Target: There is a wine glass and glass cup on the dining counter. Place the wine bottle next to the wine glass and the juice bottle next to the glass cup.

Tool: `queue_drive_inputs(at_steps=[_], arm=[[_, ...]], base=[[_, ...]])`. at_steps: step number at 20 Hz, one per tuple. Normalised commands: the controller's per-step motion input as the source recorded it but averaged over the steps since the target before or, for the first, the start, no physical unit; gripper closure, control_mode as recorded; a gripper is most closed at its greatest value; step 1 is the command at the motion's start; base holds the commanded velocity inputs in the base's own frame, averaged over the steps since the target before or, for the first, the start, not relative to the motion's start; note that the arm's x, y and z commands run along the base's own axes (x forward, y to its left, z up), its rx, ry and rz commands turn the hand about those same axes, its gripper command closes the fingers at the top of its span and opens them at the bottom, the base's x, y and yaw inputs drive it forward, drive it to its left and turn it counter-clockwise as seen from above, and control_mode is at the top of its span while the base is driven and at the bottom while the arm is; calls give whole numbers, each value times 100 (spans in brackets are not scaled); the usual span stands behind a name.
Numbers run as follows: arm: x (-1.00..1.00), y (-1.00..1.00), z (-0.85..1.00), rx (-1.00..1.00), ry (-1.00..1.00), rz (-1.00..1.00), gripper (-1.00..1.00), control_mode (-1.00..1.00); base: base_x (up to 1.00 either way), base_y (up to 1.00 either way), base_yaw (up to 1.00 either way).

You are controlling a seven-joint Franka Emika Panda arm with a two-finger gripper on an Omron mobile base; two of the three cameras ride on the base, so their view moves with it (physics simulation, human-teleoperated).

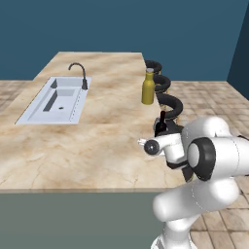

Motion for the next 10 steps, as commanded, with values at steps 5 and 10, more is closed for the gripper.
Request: queue_drive_inputs(at_steps=[5, 10], arm=[[-13, 2, -3, 3, 0, -4, -100, -100], [-25, 12, 0, 7, 0, -5, -100, -100]], base=[[0, 0, 0], [0, 0, 0]])
